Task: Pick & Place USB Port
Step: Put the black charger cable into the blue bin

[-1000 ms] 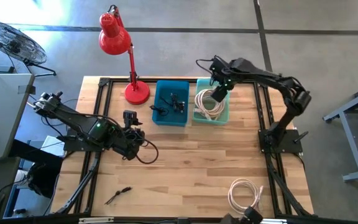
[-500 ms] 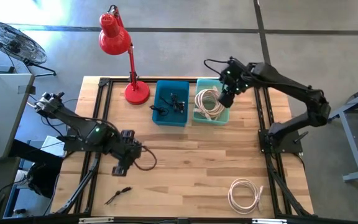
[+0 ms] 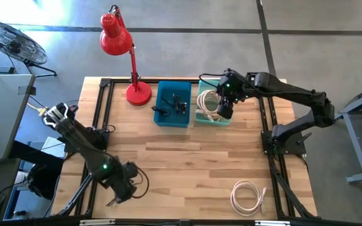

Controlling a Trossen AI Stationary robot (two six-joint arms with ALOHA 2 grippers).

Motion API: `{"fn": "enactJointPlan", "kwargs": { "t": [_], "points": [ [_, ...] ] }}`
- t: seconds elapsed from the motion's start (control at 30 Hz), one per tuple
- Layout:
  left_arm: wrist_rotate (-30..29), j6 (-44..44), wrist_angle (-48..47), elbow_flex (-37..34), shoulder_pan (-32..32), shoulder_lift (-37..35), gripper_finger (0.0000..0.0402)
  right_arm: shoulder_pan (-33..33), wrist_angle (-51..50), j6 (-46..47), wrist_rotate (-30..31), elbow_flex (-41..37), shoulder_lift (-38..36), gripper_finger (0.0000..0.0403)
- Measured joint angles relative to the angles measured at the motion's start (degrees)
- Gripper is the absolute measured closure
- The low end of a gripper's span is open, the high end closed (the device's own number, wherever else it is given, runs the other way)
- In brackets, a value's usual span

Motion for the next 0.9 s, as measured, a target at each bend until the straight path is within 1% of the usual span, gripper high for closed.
{"fn": "enactJointPlan", "kwargs": {
  "t": [0.07,0.1,0.17,0.23,0.3,0.33,0.4,0.5,0.6,0.8,0.9],
  "points": [
    [4.33,-0.15,-3.61,-0.02,0.77,0.95,0.0121,0.47,0.47,-0.69,-0.23,0.0,0.0,0.0222],
    [5.11,0.06,-5.39,-0.02,1.27,1.6,0.0121,0.68,0.41,-0.71,-0.19,0.0,0.02,0.0222],
    [3.86,0.3,-8.18,-0.08,1.7,2.61,0.0122,1.08,0.32,-0.58,-0.18,0.0,0.02,0.0222],
    [0.33,2.11,-9.23,-0.09,1.94,3.07,0.0122,1.59,0.32,-0.56,0.04,0.0,0.02,0.0222],
    [-3.24,4.34,-7.15,-0.09,1.86,3.53,0.0121,2.11,0.32,-0.59,0.01,0.0,0.02,0.0222],
    [-3.81,4.9,-5.67,-0.09,1.87,3.86,0.0122,2.34,0.34,-0.73,0.0,0.0,0.02,0.0222],
    [-3.62,6.06,-2.14,-0.09,1.85,4.72,0.0122,2.78,0.32,-0.86,-0.03,0.0,0.04,0.0222],
    [-3.24,8.77,3.86,-0.09,0.44,6.48,0.0122,3.18,0.33,-1.27,-0.01,0.0,0.04,0.0222],
    [-2.9,9.34,8.65,-0.09,-1.36,8.96,0.0122,3.25,0.34,-2.09,-0.01,0.0,0.04,0.0222],
    [4.04,2.36,8.59,-0.09,-3.4,13.68,0.0121,3.25,0.13,-2.46,-0.15,0.0,0.07,0.0222],
    [4.77,0.31,8.83,-0.09,-3.82,15.08,0.0122,3.25,-0.17,-2.46,-0.43,-0.16,0.07,0.0222]
  ]
}}
